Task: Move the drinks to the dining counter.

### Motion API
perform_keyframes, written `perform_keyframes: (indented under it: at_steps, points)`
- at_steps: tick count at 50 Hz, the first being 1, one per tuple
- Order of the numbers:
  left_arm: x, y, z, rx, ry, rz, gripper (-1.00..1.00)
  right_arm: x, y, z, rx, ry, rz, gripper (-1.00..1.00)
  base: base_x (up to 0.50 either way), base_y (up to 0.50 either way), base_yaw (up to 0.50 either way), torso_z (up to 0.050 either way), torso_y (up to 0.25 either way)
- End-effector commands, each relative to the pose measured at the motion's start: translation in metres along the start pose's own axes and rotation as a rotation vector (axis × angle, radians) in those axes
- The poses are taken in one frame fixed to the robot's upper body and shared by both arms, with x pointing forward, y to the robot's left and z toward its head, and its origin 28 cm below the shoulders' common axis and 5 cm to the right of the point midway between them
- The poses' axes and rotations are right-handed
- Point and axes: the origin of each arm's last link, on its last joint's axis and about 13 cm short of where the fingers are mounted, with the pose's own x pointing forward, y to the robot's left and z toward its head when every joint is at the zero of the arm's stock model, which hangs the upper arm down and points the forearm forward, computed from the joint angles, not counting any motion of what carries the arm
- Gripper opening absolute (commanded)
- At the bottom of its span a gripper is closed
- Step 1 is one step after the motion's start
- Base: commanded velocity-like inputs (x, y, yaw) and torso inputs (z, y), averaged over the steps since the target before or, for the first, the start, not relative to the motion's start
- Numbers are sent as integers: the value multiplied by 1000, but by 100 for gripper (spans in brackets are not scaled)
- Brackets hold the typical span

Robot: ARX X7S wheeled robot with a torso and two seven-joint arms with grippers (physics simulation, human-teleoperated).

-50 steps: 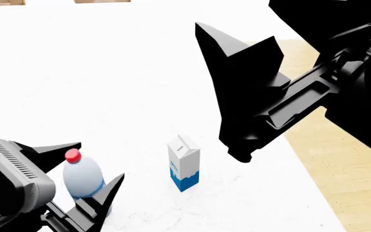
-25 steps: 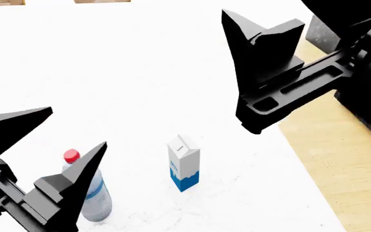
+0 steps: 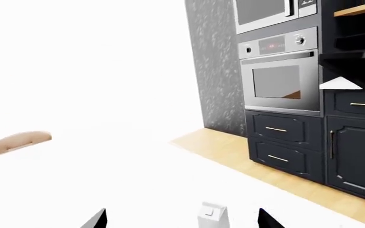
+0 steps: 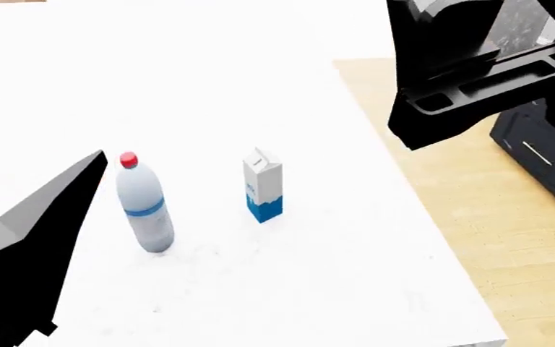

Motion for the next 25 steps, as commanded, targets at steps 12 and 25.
perform_keyframes:
  at_steps: [12, 25]
  points:
    - [0, -1, 1, 5, -9, 1, 100, 0, -3, -2, 41, 12, -40, 100, 472, -260, 0, 0, 0]
    - [0, -1, 0, -1, -1, -4, 100, 0, -5, -4, 47, 22, -55, 100, 487, -142, 0, 0, 0]
